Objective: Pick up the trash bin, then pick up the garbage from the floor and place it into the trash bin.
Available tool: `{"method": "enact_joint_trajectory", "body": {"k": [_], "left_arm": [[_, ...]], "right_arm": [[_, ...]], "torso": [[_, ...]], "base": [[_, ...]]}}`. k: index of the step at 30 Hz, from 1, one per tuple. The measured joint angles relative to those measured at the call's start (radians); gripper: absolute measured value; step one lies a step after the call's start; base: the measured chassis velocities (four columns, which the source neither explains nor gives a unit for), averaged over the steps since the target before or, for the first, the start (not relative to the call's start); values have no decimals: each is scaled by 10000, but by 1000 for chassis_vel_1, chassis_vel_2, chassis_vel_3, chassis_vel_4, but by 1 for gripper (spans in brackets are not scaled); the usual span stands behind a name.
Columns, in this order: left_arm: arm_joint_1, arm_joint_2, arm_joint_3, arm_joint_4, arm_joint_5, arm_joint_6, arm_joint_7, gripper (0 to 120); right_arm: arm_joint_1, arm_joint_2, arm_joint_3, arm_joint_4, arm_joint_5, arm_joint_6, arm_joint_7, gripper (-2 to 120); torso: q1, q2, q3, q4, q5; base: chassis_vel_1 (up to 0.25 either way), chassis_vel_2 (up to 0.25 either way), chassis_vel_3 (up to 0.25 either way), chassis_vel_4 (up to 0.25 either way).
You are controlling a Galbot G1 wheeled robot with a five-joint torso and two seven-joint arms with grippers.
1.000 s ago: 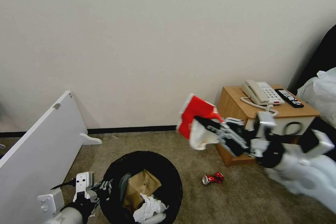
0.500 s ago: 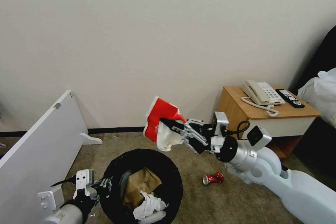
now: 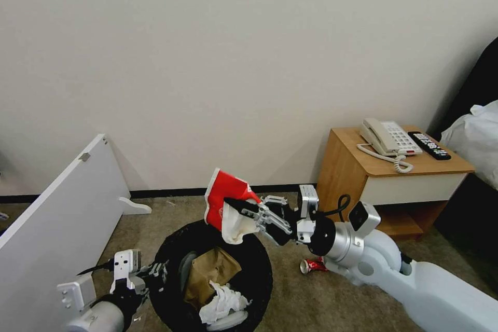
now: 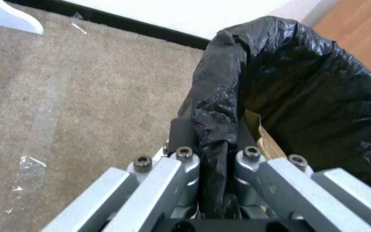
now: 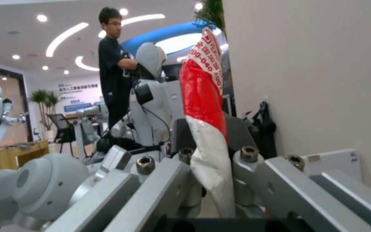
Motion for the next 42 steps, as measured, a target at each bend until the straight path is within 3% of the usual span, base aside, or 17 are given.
{"method": "enact_joint_trajectory", "body": {"k": [5,10,14,18,21,29,32,42], "left_arm": [[-2,0,-3,0,-14,1,0,4],[-75,15,-37,0,-138,10,-47,4],[-86,17,-58,0,-302,36,-92,4],[-101,17,-78,0,-331,38,-99,4],[-132,30,-89,0,-414,45,-116,4],[-181,0,-86,0,-476,52,-128,4],[-187,11,-88,1,-477,54,-131,4],[-215,-19,-93,0,-489,54,-156,4]], "right_arm": [[-15,23,-145,-49,-126,74,83,4],[-58,27,-356,-83,-301,129,161,20],[-41,154,-613,-222,-523,202,235,41],[-50,143,-639,-224,-578,247,303,48],[-88,171,-704,-184,-636,297,436,67],[14,298,-880,-225,-631,297,458,93],[93,327,-932,-225,-602,294,465,99],[-69,273,-484,-84,-624,303,906,100]], "torso": [[0,0,0,2,0],[0,0,0,-1,0],[0,0,0,2,-1],[0,0,0,0,0],[0,0,0,0,0],[0,0,0,0,-1],[0,0,0,1,-1],[0,0,0,0,0]], "base": [[0,0,0,0],[0,0,0,0],[0,0,0,0],[0,0,0,0],[0,0,0,0],[0,0,0,0],[0,0,0,0],[0,0,0,0]]}}
